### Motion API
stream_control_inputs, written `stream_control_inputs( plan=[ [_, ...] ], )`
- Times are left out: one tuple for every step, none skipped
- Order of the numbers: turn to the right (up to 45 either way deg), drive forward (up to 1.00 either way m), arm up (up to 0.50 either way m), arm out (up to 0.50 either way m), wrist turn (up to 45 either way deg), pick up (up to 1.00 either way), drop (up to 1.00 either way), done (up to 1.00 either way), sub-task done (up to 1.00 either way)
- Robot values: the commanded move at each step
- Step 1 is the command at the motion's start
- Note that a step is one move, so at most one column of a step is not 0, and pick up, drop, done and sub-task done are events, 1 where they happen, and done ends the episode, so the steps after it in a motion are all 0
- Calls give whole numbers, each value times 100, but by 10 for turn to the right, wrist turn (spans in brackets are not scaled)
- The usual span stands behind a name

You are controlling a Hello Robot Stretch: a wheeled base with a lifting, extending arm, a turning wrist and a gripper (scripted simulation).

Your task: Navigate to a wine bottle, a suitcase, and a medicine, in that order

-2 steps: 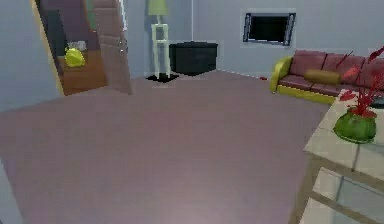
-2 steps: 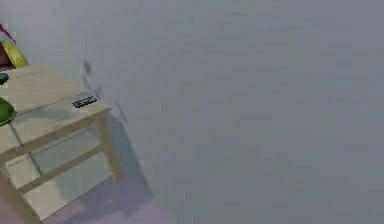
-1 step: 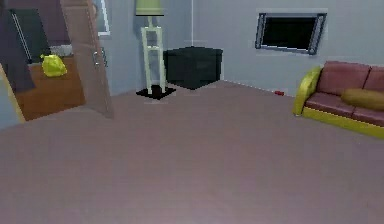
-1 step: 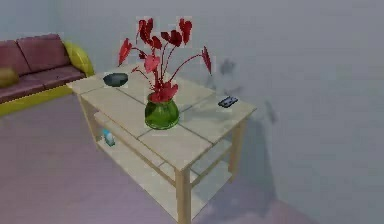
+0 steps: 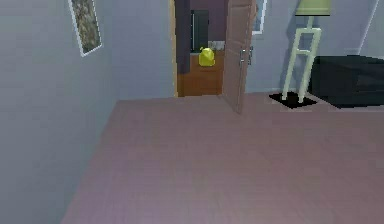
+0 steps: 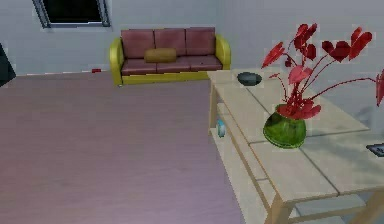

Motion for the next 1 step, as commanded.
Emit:
stream_control_inputs(
  plan=[
    [0, 5, 0, 0, 0, 0, 0, 0, 0]
  ],
)
